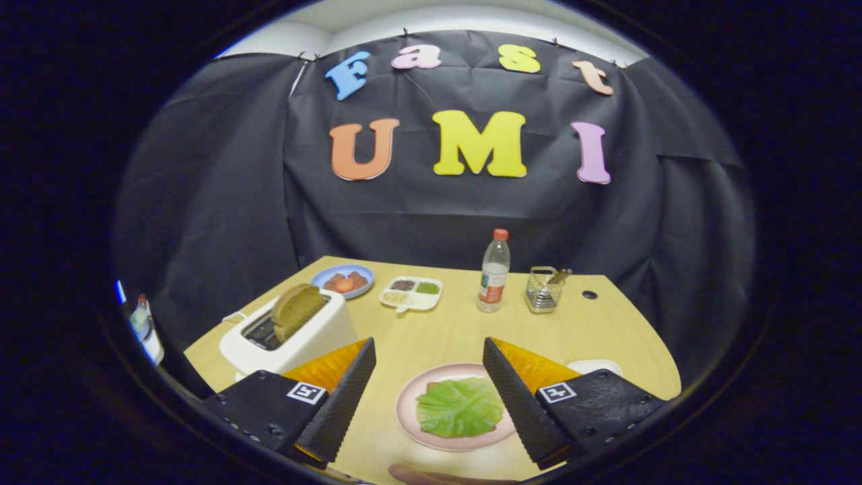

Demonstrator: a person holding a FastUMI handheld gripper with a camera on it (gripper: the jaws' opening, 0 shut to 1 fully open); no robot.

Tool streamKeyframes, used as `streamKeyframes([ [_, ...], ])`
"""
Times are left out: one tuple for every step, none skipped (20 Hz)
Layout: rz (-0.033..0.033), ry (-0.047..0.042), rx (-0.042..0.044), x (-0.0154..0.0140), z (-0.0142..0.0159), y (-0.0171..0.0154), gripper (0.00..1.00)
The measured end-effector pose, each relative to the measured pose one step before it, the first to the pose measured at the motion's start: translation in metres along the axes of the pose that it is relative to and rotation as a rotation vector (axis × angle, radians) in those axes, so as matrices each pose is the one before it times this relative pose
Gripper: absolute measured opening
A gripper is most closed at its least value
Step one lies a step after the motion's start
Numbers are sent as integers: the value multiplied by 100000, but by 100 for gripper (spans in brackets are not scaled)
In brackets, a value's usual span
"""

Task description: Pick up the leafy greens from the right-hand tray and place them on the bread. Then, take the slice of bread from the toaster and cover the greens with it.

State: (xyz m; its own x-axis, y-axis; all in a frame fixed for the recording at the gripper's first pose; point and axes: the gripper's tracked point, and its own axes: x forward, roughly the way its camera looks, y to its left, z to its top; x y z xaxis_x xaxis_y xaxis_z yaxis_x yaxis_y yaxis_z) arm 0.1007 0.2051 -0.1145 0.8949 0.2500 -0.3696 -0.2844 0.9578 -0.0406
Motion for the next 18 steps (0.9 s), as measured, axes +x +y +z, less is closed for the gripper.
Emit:
streamKeyframes([
  [1241,-956,-465,-393,916,935,98],
  [782,-771,-714,-7,738,883,98],
  [357,-477,-693,33,735,842,98],
  [251,-432,-217,159,520,923,98],
  [776,-12,-158,180,440,1096,98],
  [1562,422,-367,390,249,1281,98],
  [1271,543,-721,529,182,1206,98],
  [389,570,-1833,574,191,882,98],
  [732,625,-2328,614,145,985,98],
  [803,695,-1508,817,-74,1252,98],
  [787,865,-571,787,-88,1136,98],
  [791,681,318,840,-40,923,98],
  [436,396,1343,882,-144,729,98],
  [29,986,2677,786,-313,606,96],
  [-731,864,2585,846,-376,280,96],
  [-1494,1171,1642,1079,-192,100,96],
  [-1667,1466,1418,874,-349,42,95],
  [-560,1644,679,972,-343,258,93],
])
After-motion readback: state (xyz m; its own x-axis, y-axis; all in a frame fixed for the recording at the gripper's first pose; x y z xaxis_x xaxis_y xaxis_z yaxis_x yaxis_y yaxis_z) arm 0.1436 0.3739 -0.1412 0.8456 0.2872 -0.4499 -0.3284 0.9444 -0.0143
